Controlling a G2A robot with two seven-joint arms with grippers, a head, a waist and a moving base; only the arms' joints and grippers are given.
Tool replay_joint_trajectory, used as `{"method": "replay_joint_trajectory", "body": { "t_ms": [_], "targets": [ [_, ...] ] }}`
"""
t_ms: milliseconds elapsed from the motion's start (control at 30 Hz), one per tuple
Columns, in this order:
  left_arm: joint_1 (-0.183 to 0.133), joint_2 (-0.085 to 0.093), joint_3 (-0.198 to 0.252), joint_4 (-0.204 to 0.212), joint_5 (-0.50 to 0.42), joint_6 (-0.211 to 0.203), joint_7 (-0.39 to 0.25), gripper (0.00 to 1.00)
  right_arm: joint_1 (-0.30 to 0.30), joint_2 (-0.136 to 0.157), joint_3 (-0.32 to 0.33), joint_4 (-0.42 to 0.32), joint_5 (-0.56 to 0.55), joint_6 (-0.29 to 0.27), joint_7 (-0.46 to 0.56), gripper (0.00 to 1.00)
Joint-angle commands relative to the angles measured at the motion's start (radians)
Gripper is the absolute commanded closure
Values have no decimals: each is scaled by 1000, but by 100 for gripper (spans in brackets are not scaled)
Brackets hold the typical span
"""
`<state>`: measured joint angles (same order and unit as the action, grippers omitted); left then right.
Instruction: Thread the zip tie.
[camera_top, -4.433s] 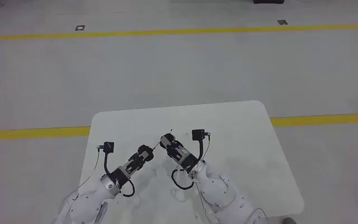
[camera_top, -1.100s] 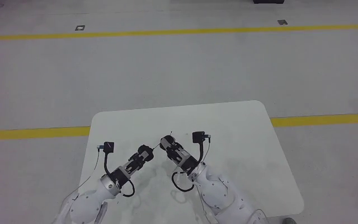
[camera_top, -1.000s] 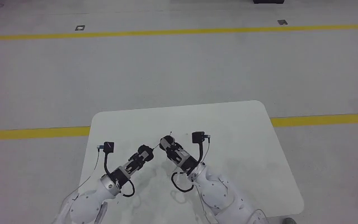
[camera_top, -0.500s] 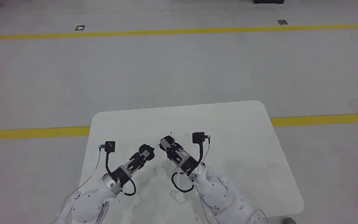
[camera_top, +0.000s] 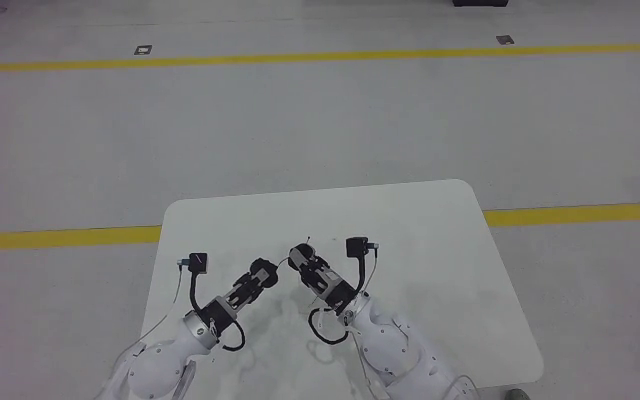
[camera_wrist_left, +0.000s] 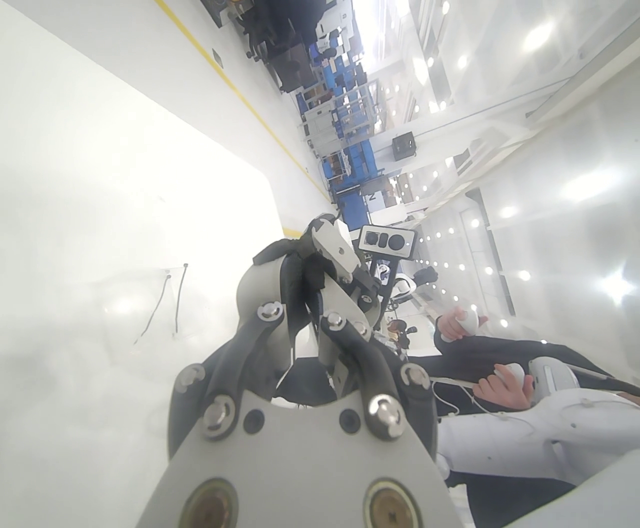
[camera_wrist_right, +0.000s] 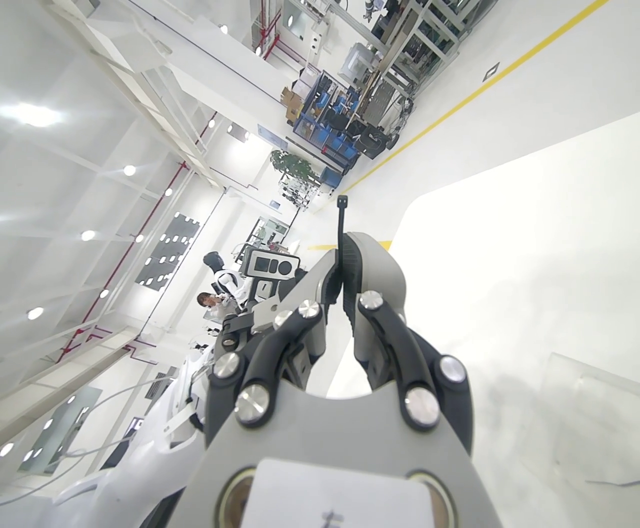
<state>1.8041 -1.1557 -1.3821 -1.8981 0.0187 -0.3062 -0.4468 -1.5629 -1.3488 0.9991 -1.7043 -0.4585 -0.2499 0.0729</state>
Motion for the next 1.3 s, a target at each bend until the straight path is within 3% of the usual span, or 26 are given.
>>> {"method": "replay_joint_trajectory", "body": {
  "t_ms": [0,700,900,1100,1267],
  "targets": [
    [1,1,2,-1,-12,3,-6,100,0,0,-1,1,1,0,1,100],
    [-3,13,7,0,-32,4,1,100,-7,4,7,6,30,1,16,100],
    [-6,16,8,4,-26,-2,15,100,-23,11,36,-10,33,-10,14,100],
    [-16,17,14,17,-53,-34,13,100,-60,23,86,-37,44,-36,21,100],
    [-16,17,14,17,-53,-34,13,100,-60,23,86,-37,44,-36,21,100]
  ]
}}
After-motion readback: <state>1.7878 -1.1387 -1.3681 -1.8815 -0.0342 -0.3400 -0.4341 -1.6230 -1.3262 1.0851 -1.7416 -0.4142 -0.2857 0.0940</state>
